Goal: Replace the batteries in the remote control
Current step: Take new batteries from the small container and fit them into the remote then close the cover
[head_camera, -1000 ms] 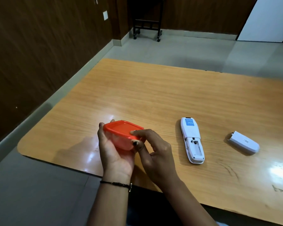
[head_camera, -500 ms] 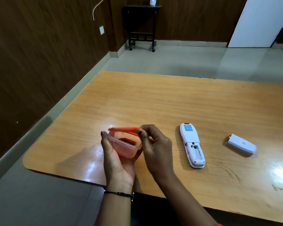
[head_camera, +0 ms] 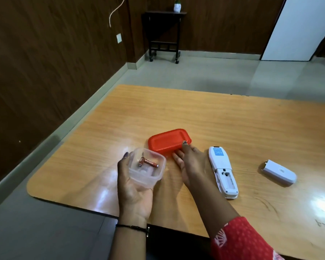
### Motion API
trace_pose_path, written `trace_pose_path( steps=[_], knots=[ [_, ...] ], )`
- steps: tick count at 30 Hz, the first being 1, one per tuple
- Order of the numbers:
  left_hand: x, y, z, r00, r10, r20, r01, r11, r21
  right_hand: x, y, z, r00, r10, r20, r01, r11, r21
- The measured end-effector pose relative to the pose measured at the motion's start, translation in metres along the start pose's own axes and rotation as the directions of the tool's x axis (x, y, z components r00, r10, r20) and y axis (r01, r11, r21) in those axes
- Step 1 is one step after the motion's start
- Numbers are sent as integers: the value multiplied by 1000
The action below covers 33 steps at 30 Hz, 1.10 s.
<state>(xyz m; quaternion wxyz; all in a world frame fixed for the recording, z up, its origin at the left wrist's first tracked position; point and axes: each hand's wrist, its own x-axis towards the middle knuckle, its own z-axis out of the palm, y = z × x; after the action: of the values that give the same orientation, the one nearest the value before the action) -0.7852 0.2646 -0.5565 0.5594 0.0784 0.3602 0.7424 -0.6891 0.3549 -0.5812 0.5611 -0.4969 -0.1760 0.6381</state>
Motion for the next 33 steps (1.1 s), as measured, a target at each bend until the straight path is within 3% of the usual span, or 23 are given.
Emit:
trace_pose_path(
  steps=[4,7,10,12,14,16,18,21,22,24,26,28,31,33],
  knots=[
    [9,-2,-10,973,107,-202,-89,991,96,-13,-4,-2,985,146,97,-147,989,7],
    [9,0,-14,926,240,-292,-162,950,266,-27,-10,-10,970,211,118,-213,977,1],
    [7,0,-16,899,312,-306,-176,899,401,-40,-9,-16,988,132,85,-123,987,-108],
    [8,0,-18,894,331,-302,-163,868,468,-45,-8,-15,996,-77,53,90,943,-319],
    [7,1,-20,887,368,-279,-171,824,541,-50,-8,-5,918,-354,180,392,736,-551],
    [6,1,-21,877,412,-247,-196,776,600,-50,-4,11,811,-443,382,576,491,-653],
    [7,3,-25,870,431,-239,-192,743,641,-46,6,29,761,-355,542,630,208,-748],
    [14,7,-34,863,454,-221,-196,704,683,-43,24,50,738,-179,650,578,-330,-746],
    [17,8,-37,865,450,-222,-190,703,685,-43,28,54,723,-161,671,565,-421,-710],
    [21,9,-41,869,444,-220,-177,692,700,-44,35,60,679,-180,712,566,-489,-663],
    [20,10,-41,867,464,-183,-183,637,749,-46,36,61,661,-202,723,569,-493,-658],
    [15,11,-37,843,523,-127,-203,527,825,-49,29,52,665,-249,704,602,-379,-703],
    [6,11,-25,763,643,65,-365,346,864,-57,-3,18,725,-388,569,631,44,-774],
    [1,6,-13,729,649,215,-483,266,834,-61,-31,-19,779,-423,464,601,292,-744]
  ],
)
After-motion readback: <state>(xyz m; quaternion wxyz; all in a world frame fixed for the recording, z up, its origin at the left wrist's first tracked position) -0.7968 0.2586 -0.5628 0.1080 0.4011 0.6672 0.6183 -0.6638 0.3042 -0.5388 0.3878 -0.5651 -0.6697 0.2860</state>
